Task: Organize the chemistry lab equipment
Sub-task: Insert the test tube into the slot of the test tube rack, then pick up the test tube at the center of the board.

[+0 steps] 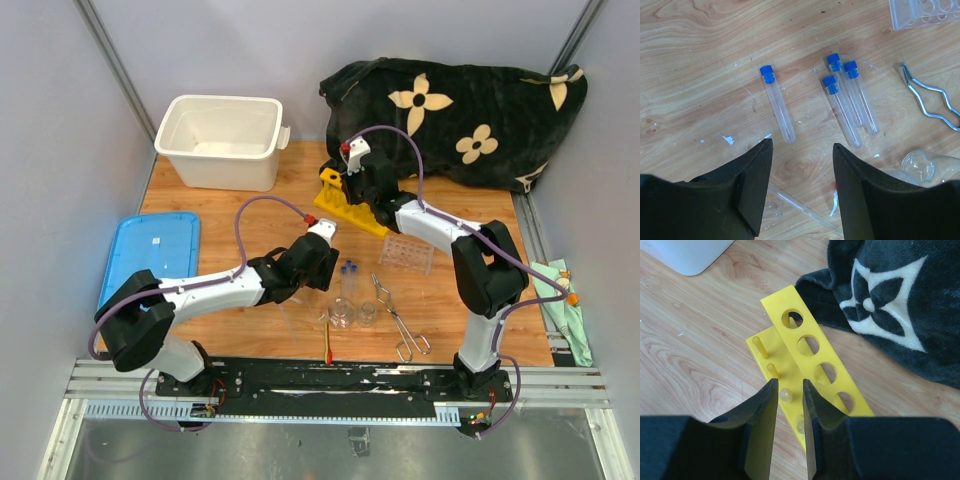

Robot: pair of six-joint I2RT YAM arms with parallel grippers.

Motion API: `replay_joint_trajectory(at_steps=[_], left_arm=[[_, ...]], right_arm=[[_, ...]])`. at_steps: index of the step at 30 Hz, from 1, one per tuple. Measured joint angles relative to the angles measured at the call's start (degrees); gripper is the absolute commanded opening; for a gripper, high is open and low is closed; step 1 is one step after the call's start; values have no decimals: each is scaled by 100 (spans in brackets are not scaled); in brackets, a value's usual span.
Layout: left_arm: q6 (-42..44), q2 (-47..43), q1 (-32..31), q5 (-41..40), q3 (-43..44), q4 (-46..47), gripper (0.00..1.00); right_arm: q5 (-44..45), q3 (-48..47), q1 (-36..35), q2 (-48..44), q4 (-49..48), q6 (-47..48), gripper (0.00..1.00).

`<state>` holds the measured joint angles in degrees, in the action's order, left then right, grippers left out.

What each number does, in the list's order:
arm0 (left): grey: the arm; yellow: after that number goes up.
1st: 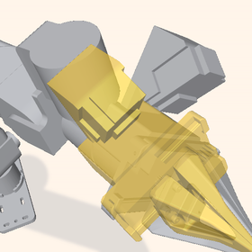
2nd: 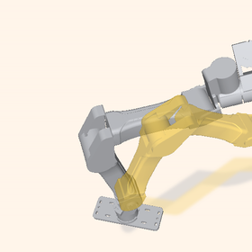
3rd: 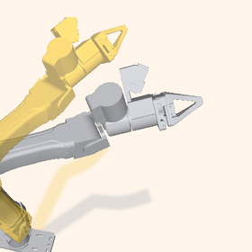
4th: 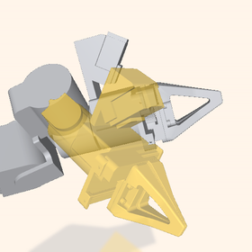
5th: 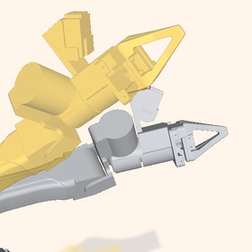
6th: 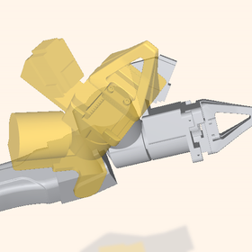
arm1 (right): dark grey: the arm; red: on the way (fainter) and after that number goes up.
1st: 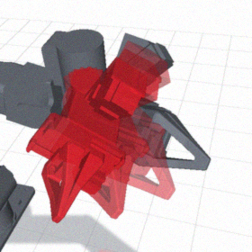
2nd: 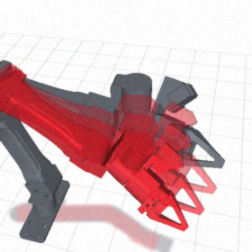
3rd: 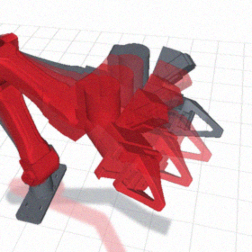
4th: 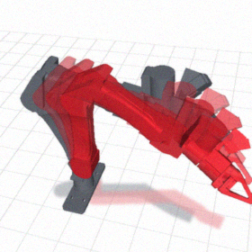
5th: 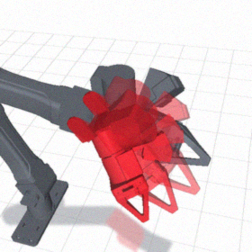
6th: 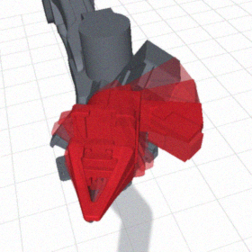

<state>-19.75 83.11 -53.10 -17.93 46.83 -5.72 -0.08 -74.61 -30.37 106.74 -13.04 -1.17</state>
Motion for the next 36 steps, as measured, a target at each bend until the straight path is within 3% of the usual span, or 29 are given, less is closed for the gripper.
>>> replay_joint_trajectory(at_steps=[12,27,36], left_arm=[[-24,98,0,-31,0,-46,52],[-33,957,151,-170,428,-223,40],[-72,1276,605,20,540,-247,38]], right_arm=[[-37,33,0,-393,133,-7,30],[238,1384,0,-3899,1001,-210,28],[544,1799,0,-4690,1735,-216,28]])
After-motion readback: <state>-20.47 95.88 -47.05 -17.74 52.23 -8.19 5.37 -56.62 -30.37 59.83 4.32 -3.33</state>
